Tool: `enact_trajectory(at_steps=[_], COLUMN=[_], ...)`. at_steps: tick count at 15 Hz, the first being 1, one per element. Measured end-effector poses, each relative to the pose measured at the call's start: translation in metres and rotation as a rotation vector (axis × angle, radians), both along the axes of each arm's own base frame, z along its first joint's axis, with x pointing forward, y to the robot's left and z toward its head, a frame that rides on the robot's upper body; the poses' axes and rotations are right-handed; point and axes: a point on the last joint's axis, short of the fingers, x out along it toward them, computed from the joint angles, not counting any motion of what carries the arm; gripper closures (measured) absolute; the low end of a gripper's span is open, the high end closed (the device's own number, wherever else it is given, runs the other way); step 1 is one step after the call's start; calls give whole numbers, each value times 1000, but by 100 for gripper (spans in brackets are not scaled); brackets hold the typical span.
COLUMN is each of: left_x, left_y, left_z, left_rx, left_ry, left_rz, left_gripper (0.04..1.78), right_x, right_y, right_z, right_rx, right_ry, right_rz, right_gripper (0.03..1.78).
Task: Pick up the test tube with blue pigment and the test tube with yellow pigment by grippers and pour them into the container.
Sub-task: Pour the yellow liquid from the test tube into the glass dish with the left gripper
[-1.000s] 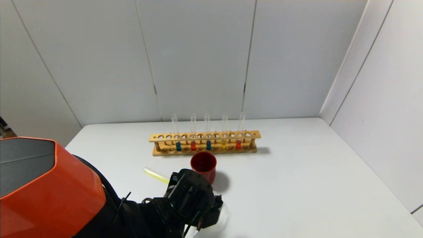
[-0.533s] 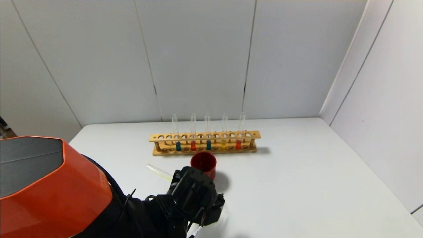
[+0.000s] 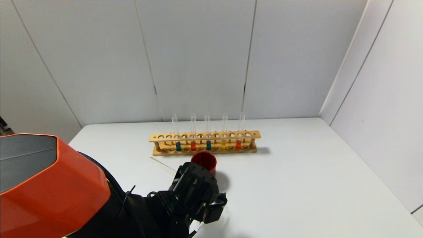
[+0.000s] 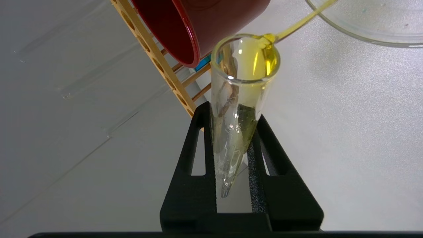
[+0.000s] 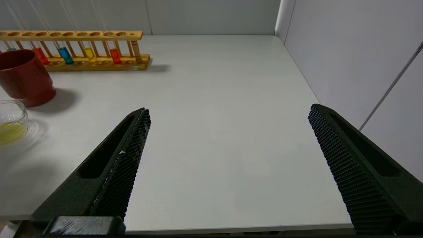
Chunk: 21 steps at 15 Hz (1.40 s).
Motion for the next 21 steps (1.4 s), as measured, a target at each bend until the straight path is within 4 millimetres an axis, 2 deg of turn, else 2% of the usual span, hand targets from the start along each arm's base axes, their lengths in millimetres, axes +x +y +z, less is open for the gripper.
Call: enact_trajectory(at_steps=[14,21], left_x=[1,1], left_y=[1,1], left_z=[3,3], left_rx=[138,152], left_ry=[-32,-39], left_rz=[-15,-4], left_gripper=[150,150], right_x=[0,0], right_y=[0,0], right_z=[0,0], right_rx=[0,0], right_ry=[0,0], right_rz=[0,0], right_gripper=[7,7])
